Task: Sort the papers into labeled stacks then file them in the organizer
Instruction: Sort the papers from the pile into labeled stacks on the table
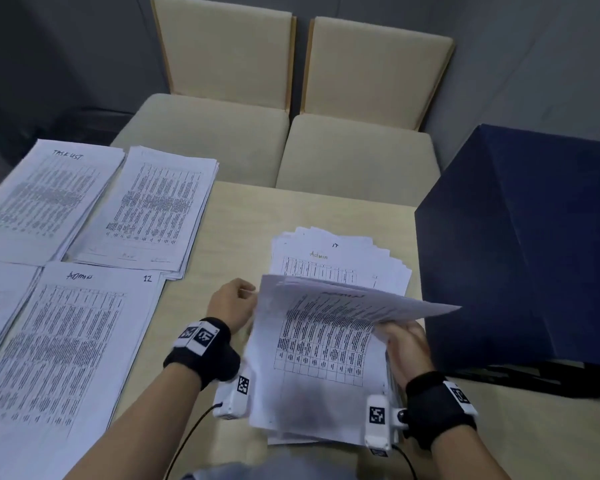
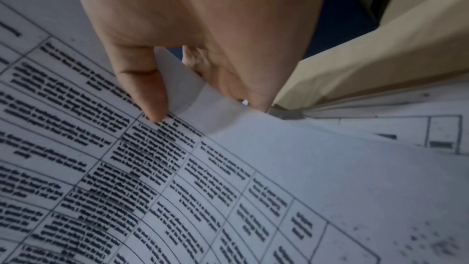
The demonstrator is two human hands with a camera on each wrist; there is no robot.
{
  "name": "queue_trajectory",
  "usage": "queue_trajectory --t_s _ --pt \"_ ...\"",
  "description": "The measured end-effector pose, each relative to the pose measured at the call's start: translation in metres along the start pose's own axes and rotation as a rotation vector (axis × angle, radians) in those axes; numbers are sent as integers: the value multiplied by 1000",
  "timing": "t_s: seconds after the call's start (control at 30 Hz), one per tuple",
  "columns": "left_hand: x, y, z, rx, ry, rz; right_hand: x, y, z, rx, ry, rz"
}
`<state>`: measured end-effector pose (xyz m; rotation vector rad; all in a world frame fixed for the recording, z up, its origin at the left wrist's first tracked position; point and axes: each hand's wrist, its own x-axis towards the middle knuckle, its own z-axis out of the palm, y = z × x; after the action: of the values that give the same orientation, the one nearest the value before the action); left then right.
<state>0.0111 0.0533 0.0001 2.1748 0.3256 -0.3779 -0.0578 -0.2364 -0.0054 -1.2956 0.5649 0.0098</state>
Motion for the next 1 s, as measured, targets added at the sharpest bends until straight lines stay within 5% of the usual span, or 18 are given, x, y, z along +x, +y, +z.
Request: queue_trajectory --t_s 0.17,0.37,0.47,0.53,0.7,0.83,1.0 --pt "-1 6 18 217 -34 3 0 -3 0 2 43 -5" --pt "-6 10 5 497 63 247 7 6 -13 -20 45 4" --pt "-9 9 -5 86 -96 342 14 11 -18 36 8 49" --pt "-12 9 -10 -200 -246 268 14 11 -16 54 6 45" --pt "-14 12 -14 -255 -417 149 8 6 -12 -33 -59 42" --pt "-25 21 -11 -206 -444 262 15 9 -10 6 35 8" --pt "-45 82 -15 -481 -198 429 5 -70 30 -113 36 -281"
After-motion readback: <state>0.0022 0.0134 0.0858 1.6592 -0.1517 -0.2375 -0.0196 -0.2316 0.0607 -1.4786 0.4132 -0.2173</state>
